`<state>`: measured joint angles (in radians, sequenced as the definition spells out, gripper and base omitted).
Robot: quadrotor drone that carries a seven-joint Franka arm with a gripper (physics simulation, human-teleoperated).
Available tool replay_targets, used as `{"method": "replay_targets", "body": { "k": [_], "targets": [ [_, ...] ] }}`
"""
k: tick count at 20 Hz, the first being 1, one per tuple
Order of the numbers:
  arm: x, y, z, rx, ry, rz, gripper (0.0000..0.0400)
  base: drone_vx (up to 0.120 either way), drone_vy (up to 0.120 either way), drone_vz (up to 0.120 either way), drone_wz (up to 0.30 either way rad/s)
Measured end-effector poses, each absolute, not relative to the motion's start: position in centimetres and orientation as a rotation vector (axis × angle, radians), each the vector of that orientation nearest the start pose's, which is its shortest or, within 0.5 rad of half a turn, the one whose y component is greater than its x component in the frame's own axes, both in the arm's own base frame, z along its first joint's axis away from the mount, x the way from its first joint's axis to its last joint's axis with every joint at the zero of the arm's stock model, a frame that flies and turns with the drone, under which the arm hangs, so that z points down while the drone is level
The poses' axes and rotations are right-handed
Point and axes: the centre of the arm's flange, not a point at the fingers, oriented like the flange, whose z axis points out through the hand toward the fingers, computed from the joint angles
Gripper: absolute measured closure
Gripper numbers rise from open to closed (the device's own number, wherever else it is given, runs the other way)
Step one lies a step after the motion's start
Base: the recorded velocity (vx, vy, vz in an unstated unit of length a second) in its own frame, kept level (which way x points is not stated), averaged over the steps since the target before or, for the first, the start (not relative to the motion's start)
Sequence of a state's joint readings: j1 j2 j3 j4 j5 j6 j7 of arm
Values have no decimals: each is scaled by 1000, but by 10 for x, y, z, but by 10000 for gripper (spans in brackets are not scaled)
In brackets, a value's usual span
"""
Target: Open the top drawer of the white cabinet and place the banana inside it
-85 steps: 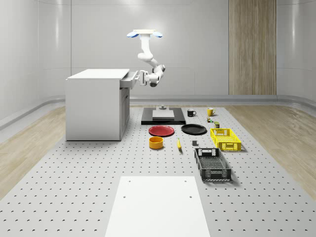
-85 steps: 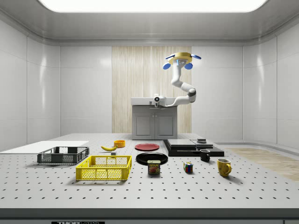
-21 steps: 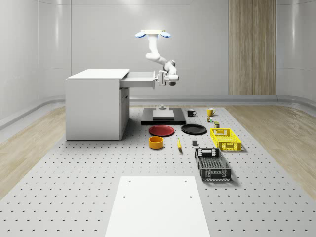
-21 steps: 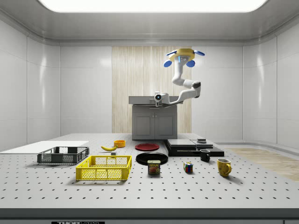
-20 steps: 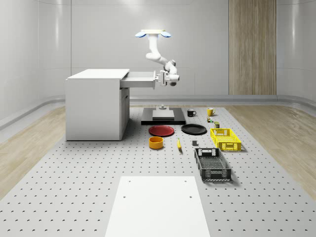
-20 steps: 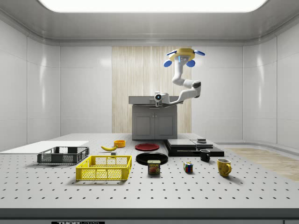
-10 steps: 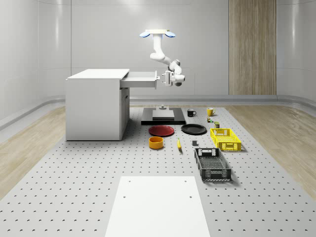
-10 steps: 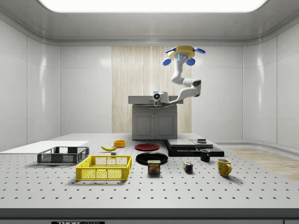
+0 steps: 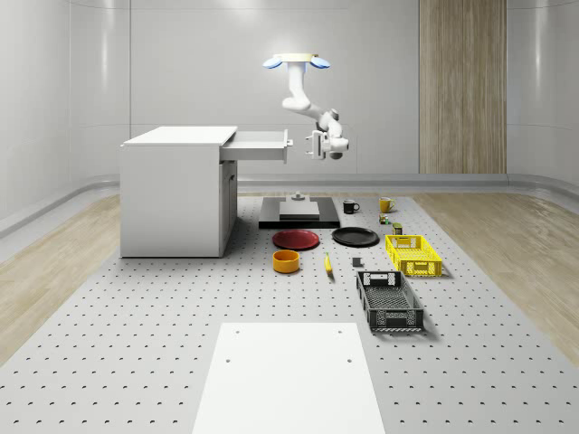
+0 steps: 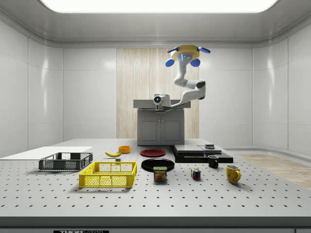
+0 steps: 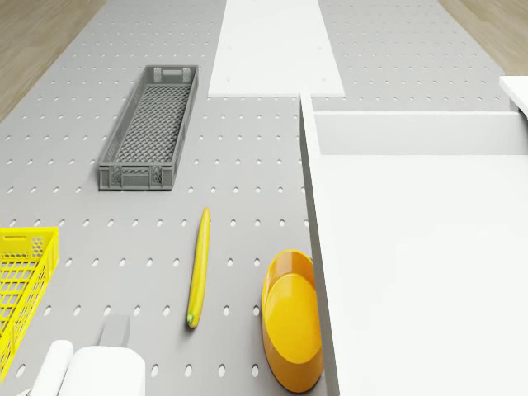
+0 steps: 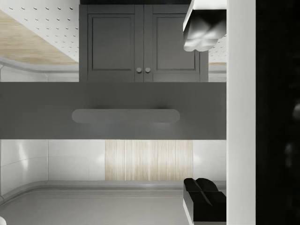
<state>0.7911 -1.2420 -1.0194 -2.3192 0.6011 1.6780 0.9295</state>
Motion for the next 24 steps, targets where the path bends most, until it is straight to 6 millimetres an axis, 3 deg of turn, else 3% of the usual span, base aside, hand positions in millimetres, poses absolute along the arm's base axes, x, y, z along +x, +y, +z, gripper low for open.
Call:
{"method": "replay_targets", "body": {
  "k": [9, 11, 15, 19, 24],
  "targets": [
    [315, -177, 589, -1435, 594, 628, 0, 120, 111, 0, 0],
    [316, -172, 558, -1134, 464, 694, 0, 120, 0, 0, 0],
    [316, -135, 513, -613, 244, 760, 0, 120, 0, 0, 0],
    [315, -105, 497, -308, 119, 780, 0, 120, 0, 0, 0],
    [315, -85, 492, -127, 48, 785, 0, 120, 0, -32, 0]
  ]
}}
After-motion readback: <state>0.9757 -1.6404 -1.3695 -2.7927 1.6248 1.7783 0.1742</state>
